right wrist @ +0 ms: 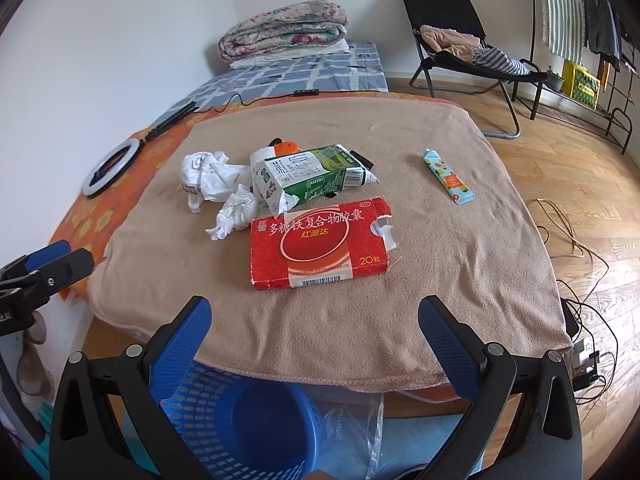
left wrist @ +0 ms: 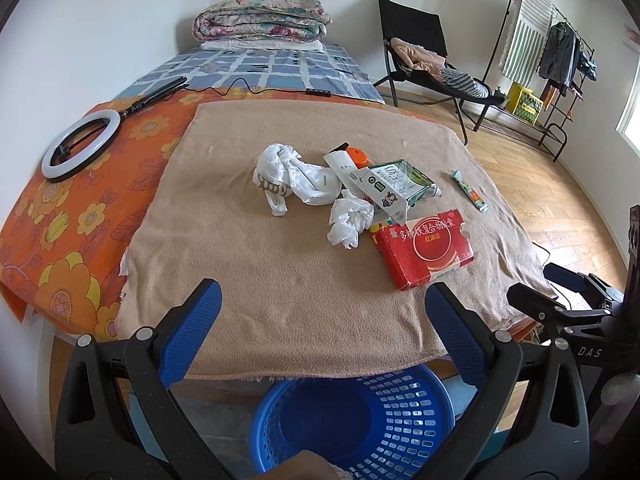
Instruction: Collect trash
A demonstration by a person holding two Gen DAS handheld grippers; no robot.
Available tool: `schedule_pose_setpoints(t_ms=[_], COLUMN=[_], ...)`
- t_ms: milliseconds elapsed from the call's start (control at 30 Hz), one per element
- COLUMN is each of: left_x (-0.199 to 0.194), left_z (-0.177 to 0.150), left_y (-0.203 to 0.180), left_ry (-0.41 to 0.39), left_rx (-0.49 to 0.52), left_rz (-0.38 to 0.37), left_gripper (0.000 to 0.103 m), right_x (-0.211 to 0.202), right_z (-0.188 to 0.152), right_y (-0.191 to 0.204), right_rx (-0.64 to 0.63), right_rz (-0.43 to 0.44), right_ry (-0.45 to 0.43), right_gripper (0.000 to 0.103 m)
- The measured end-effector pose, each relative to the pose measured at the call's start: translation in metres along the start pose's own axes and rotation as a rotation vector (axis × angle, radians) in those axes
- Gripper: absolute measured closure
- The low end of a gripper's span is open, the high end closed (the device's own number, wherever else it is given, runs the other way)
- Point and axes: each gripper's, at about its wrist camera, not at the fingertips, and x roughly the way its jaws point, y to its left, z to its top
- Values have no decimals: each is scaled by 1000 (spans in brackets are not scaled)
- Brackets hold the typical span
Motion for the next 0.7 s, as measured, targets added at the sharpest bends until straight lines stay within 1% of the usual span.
schedule_pose_setpoints(t_ms=[100,267,700], left_x=[0,0,0], left_z=[0,0,0], left_y=[0,0,0], left_ry=[0,0,0], left_rx=[0,1,0], left_rz=[0,0,-1], left_gripper=[0,0,0], right_x=[1,2,-1], right_z=[0,0,1], right_y=[-1,-6,1], right_rx=[5,29,-32], right_rz=[-3,21,-35], right_ry=[1,1,-18], right_gripper=[1,1,1])
